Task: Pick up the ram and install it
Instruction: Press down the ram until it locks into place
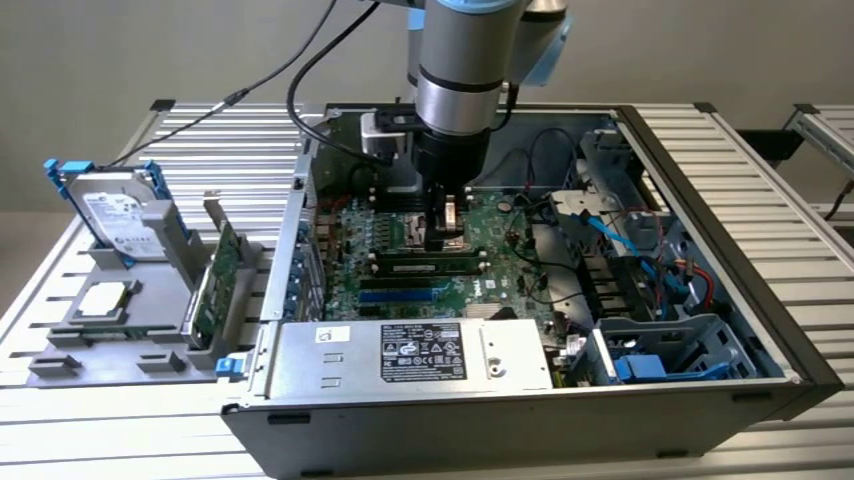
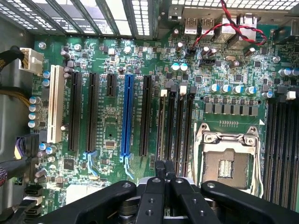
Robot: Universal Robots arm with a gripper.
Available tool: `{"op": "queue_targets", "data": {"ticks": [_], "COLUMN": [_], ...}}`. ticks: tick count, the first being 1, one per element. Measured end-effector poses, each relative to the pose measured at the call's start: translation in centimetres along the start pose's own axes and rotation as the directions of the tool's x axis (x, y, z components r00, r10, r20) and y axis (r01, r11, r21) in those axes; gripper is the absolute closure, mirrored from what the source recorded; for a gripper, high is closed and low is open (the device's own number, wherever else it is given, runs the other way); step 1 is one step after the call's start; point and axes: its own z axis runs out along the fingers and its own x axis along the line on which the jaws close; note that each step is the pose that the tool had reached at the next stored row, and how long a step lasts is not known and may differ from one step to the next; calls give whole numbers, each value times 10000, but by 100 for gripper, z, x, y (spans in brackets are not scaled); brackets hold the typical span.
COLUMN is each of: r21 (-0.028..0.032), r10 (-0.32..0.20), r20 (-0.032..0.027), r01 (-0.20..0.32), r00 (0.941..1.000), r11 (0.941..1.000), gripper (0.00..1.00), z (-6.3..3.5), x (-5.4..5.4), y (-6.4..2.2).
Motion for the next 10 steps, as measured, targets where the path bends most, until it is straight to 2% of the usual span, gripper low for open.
{"op": "queue_targets", "data": {"ticks": [10], "r21": [0], "r10": [8], "r20": [2], "r01": [-8], "r00": [10000], "r11": [10000], "gripper": [89], "z": [0], "x": [0], "y": [0]}}
